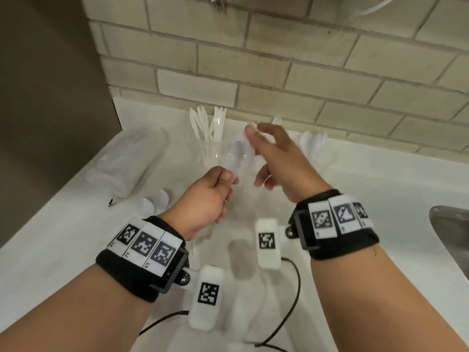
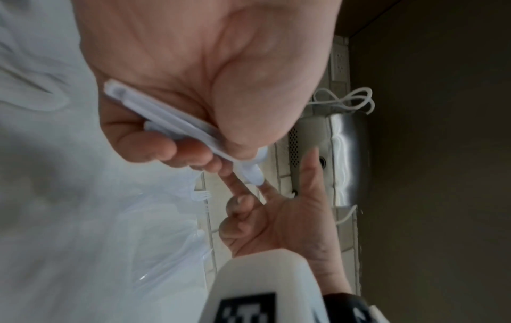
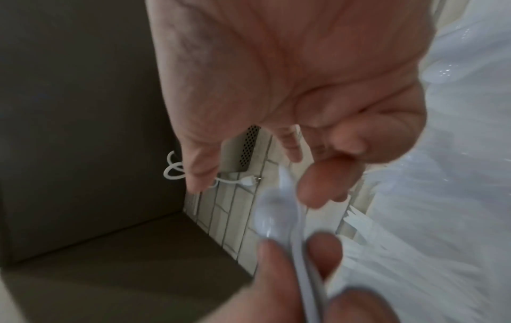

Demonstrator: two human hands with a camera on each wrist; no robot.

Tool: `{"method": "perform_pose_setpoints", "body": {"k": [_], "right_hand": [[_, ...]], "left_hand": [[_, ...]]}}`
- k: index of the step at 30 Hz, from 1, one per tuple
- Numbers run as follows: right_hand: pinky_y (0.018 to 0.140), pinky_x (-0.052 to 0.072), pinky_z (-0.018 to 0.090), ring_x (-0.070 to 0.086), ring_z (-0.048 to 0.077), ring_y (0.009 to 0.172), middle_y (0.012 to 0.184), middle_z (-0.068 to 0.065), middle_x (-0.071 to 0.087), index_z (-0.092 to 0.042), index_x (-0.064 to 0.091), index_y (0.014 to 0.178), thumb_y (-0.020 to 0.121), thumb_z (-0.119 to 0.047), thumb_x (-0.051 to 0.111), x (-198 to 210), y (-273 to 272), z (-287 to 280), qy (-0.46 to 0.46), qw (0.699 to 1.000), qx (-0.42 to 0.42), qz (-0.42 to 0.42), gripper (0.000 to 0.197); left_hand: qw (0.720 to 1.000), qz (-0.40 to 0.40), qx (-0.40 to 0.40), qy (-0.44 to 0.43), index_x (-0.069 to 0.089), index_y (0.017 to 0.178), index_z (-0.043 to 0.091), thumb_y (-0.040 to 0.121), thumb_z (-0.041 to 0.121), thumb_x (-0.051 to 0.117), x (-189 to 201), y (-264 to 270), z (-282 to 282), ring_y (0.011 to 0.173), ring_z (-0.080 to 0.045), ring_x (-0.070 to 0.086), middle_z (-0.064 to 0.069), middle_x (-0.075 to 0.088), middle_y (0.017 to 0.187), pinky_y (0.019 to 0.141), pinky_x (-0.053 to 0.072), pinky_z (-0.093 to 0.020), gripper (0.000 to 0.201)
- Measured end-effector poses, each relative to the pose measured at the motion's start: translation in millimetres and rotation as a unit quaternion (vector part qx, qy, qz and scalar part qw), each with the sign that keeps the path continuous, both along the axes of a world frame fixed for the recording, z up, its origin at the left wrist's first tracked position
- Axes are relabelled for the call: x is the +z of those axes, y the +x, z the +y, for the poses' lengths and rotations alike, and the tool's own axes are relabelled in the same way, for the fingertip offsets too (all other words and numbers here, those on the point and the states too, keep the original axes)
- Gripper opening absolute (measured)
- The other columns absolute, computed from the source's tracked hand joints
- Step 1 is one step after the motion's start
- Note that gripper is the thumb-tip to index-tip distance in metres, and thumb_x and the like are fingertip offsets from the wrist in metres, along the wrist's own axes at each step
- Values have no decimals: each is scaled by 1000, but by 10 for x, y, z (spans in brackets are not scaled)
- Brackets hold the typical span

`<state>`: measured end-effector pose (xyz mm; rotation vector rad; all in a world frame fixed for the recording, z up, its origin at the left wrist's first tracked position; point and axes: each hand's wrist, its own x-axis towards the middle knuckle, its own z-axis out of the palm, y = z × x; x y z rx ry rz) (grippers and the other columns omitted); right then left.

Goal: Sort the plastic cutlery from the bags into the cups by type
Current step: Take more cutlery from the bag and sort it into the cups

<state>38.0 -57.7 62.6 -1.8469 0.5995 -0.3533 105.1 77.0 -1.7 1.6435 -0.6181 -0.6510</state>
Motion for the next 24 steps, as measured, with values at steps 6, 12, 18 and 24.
{"method": "perform_pose_setpoints", "body": {"k": [6,12,18,24], "right_hand": [[43,40,23,56,16,52,77,7,67,-30,42,127,87,-38,65,-228,-167,118,-12,1000,-14,11,47],[40,35,20,48,14,43,83,10,66,-19,49,101,93,-28,60,-212,-341,-14,17,1000,4,13,16],[40,35,21,45,18,47,76,9,57,-21,44,90,94,-26,59,99,-380,-643,-74,982,-137,-108,17],[67,38,26,51,20,82,97,6,52,-6,42,115,97,-21,43,117,-107,-1317,-310,907,-241,-155,23]], "left_hand": [[977,-148,-132,84,50,103,15,101,39,30,24,-215,-84,61,-11,47,4,50,72,52,38,-22,32],[959,-173,-184,125,50,108,9,97,42,40,30,-295,-157,58,-12,48,2,50,70,55,41,-27,36],[960,-201,-141,137,47,127,24,92,38,53,20,-218,-59,94,-11,60,4,56,108,79,48,-21,38],[912,-236,34,333,35,139,33,80,54,64,-202,63,319,131,-27,33,-6,27,144,105,34,-39,70]]}}
